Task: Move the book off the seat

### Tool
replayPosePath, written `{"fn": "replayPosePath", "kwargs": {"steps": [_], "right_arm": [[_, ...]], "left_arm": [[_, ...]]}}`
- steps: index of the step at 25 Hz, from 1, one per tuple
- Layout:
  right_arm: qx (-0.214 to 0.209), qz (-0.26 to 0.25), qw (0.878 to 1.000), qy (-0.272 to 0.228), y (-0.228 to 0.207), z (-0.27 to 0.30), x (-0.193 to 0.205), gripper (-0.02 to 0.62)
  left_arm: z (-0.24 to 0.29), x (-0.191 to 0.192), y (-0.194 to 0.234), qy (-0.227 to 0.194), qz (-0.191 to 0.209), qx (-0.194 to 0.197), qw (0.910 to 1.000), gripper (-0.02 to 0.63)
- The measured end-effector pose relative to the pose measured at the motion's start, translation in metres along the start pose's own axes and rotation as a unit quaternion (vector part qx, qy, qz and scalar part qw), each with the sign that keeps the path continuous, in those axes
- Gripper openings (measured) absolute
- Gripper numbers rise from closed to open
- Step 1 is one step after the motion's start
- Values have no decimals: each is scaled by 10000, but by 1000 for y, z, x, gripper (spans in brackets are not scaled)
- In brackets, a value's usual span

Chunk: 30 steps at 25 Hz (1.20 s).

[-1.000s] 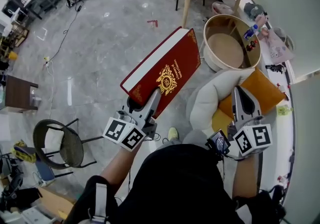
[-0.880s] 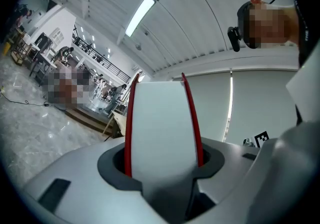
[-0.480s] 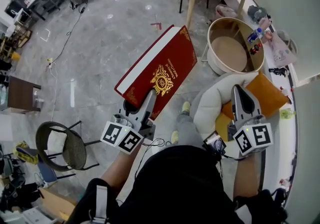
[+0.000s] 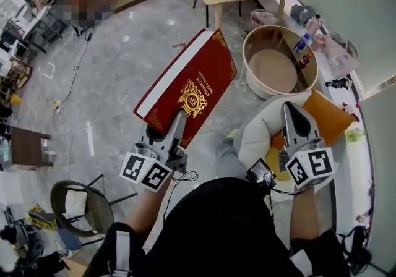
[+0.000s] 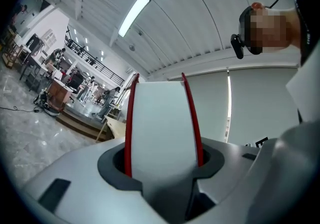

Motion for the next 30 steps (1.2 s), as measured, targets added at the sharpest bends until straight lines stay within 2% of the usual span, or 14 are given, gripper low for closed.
{"fn": "replayPosePath", "kwargs": {"steps": [9, 14, 21, 30], "right_arm": [[624, 46, 9980, -31, -84, 59, 5, 14], [938, 65, 9955, 65, -137, 92, 4, 14], [1260, 62, 9919, 161, -160, 123, -1, 14], [1597, 115, 9870, 135, -219, 152, 2, 14]], "left_arm": [[131, 25, 20, 229, -36, 678, 9974, 245], [201, 46, 29, 500, -112, 868, 9949, 245], [258, 61, 44, 592, -197, 1140, 9915, 245], [345, 94, 41, 775, -333, 1457, 9857, 245]]}}
Point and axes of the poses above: the fingertips, and each gripper's own axes: z forward along the fingers, y to its left, x out of its underside, the point moved 9 cm from there along -z, backward along the fingers, and after that the axes turned 11 degrees about -y, right-handed, at the moved point
